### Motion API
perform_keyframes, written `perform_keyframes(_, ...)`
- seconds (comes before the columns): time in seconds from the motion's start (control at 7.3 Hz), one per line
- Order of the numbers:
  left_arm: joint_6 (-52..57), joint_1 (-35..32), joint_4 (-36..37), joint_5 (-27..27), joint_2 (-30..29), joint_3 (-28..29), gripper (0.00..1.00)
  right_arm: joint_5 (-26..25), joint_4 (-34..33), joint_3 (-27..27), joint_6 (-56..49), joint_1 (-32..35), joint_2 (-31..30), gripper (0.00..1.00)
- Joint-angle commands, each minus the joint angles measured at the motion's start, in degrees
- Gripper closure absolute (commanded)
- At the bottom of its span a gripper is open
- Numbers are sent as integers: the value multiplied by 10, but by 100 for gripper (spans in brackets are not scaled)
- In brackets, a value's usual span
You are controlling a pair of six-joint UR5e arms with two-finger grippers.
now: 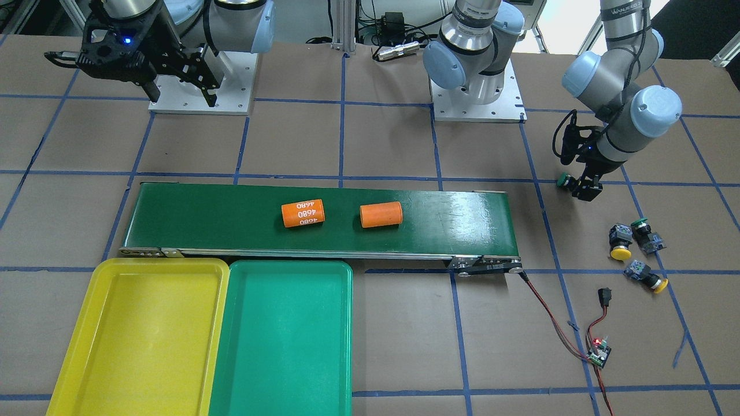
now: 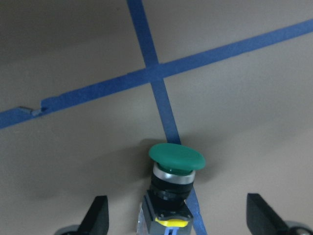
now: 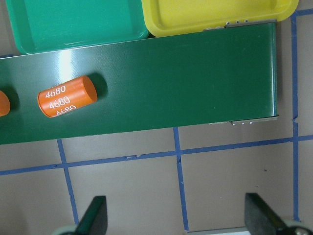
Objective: Sort buttons by color to trays
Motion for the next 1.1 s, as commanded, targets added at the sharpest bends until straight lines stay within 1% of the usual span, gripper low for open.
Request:
perform_keyframes(0.0,2,22,2,-17,-16,5,13,0,0,0,0,0,0,0)
perform_keyframes(0.14,2,44,3,-15,-18,5,29,0,0,0,0,0,0,0)
perform_keyframes(0.41,2,48,5,-18,-20,6,61,1,0,0,0,0,0,0)
perform_keyframes(0.55,-6,46,1,-35,-18,12,77,0,0,0,0,0,0,0)
perform_keyframes(0.68,-37,37,-8,-67,-7,31,77,-1,0,0,0,0,0,0)
perform_keyframes(0.82,-102,16,-66,-92,-7,74,77,-1,0,0,0,0,0,0)
perform_keyframes(0.96,-185,-32,-154,-102,-7,138,77,0,-1,0,0,0,0,0)
